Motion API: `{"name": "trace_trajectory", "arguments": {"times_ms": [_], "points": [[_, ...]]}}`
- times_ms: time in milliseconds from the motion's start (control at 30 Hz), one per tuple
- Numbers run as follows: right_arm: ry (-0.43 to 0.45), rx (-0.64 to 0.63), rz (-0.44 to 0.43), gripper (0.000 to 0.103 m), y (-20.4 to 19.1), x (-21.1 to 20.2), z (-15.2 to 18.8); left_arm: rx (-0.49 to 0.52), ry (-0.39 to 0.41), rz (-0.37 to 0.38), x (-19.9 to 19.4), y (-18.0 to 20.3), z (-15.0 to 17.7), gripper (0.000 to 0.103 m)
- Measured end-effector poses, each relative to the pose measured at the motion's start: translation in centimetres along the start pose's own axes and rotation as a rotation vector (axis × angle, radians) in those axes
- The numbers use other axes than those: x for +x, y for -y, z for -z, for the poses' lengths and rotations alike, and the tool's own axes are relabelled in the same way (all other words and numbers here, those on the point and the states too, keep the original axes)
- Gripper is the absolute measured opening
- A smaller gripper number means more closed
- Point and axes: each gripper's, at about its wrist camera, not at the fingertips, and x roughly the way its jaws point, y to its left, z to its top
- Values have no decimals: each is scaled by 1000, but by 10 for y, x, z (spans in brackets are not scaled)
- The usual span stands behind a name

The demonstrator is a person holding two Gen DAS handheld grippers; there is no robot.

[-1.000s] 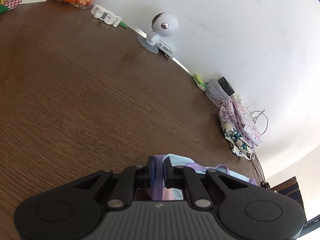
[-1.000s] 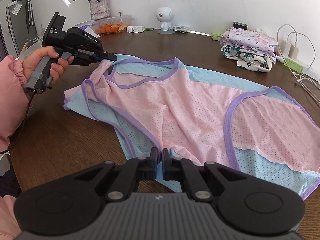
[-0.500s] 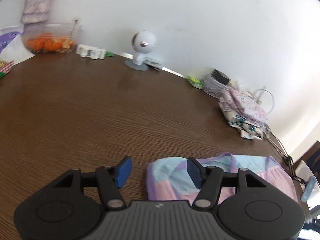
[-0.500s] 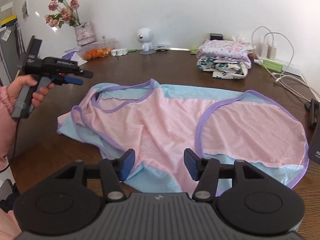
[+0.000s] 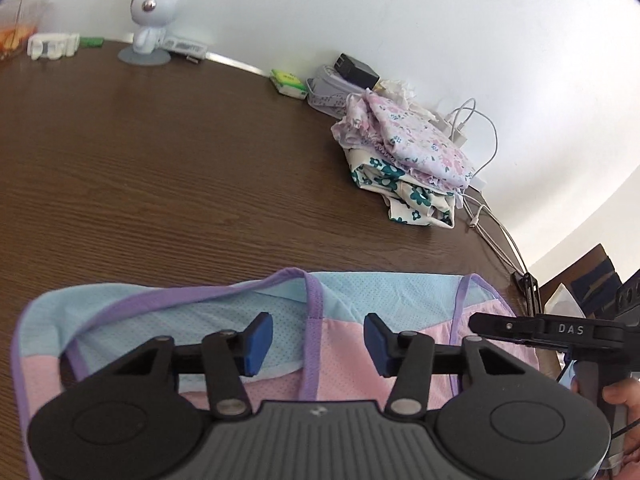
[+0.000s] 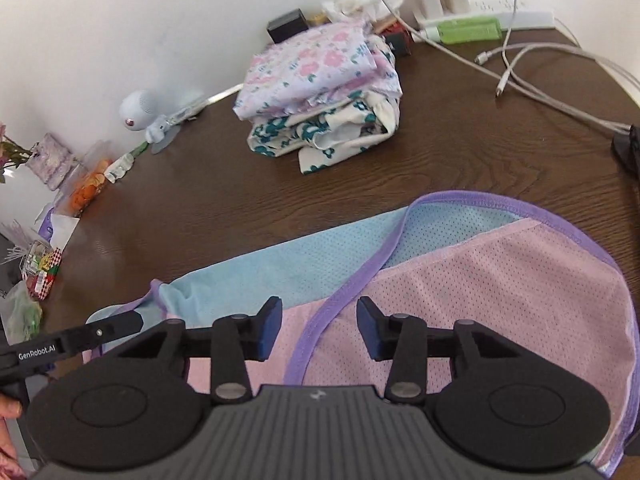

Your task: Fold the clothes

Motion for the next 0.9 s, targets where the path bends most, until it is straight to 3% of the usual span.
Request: {"name": "trace_trajectory", "arguments": {"times_ms": [233, 300, 400, 567, 733, 833, 900], "points": [[-17, 49, -43, 34, 8, 18, -4, -2, -14, 0, 25, 3, -13, 43], [-16, 67, -46, 20, 10, 21, -7, -10, -15, 1, 30, 2, -15, 31], [-18, 105, -63, 14, 16, 23, -9, -38, -12, 8, 34, -3, -17, 15], [-13, 117, -79, 0, 19, 23, -9, -56, 3, 10, 34, -10, -14, 5], [54, 105, -101, 0, 13, 9, -15, -70, 47, 36, 21, -14, -13, 4], [34, 103, -83, 1, 11, 10, -19, -83, 63, 54, 15, -17, -14, 4], [5, 111, -61, 9, 11, 13, -18, -86, 62, 60, 14, -18, -14, 4]]}}
